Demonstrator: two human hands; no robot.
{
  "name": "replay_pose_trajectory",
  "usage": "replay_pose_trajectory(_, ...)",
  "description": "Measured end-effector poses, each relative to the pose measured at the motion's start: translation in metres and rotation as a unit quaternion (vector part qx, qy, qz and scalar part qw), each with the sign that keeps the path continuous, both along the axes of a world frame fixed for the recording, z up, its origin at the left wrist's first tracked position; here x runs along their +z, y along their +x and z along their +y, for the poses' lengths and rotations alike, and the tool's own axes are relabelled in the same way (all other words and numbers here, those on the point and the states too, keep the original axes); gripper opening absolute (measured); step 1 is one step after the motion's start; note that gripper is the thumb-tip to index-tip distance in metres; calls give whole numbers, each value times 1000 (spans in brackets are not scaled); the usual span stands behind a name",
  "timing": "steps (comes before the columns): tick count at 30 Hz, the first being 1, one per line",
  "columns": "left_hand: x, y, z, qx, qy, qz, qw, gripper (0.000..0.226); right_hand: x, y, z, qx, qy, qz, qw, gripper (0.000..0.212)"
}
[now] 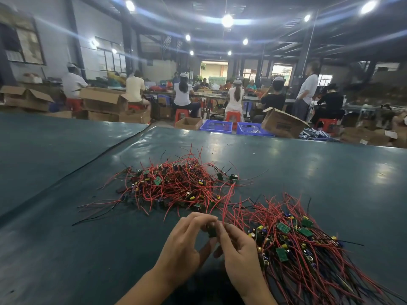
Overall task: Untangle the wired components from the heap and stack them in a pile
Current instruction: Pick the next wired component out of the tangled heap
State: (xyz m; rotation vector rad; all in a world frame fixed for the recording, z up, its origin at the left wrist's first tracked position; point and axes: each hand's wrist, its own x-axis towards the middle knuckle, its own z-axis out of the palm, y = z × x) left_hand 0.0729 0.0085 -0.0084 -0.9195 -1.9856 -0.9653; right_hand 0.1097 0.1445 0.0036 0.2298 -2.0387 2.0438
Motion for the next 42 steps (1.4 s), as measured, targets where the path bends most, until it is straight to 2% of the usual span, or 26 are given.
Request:
replay_pose_trajectory(3,0,-1,0,-37,8,-3,999,38,-1,-2,0,-36,-5,10,999,25)
replay_pose_trajectory(5,0,1,3,-52,51,-33,997,33,-3,-3,3,-62,-1,8,998,23)
replay_pose_trajectory(7,1,4,7,-50,151,-116,980,23,-2,-2,7,-70,4,2,998,22)
replay_pose_trajectory(9,3,6,12,-37,238,-233,942,27,0,-1,7,-56,18,0,998,22)
replay_pose_trajectory(11,1,4,13,-39,246,-319,915,29,1,-1,6,-40,36,11,998,20)
replay_pose_trajectory(14,1,3,15,-99,253,-365,891,21,-2,-3,4,-36,51,15,998,18)
replay_pose_trajectory(16,3,3,16,-108,316,-396,856,27,-2,-5,6,-52,49,14,997,17)
replay_pose_trajectory(18,3,0,16,-117,383,-427,811,43,-3,-7,8,-79,37,16,996,16)
replay_pose_trajectory(21,4,-4,12,-129,439,-443,771,53,-7,-10,13,-117,2,2,993,18)
replay_pose_trajectory(24,6,-5,10,-141,517,-474,699,68,-8,-10,12,-118,2,4,993,18)
replay_pose_trajectory(26,6,-6,9,-149,547,-506,651,74,-6,-9,9,-110,6,20,994,16)
replay_pose_trajectory(28,9,-5,9,-164,524,-554,625,67,-3,-7,7,-98,10,40,994,15)
replay_pose_trajectory(31,12,0,10,-181,406,-629,637,62,1,-3,6,-72,42,59,995,19)
replay_pose_trajectory(34,11,3,10,-206,301,-659,658,51,2,0,6,-53,47,59,996,24)
replay_pose_trajectory(37,10,4,10,-216,284,-652,669,39,2,-2,6,-70,15,27,997,15)
replay_pose_trajectory(40,10,4,10,-213,291,-611,705,27,1,-8,8,-86,-69,-38,993,22)
replay_pose_trajectory(42,12,3,9,-210,296,-584,726,23,2,-10,7,-93,-124,-89,984,16)
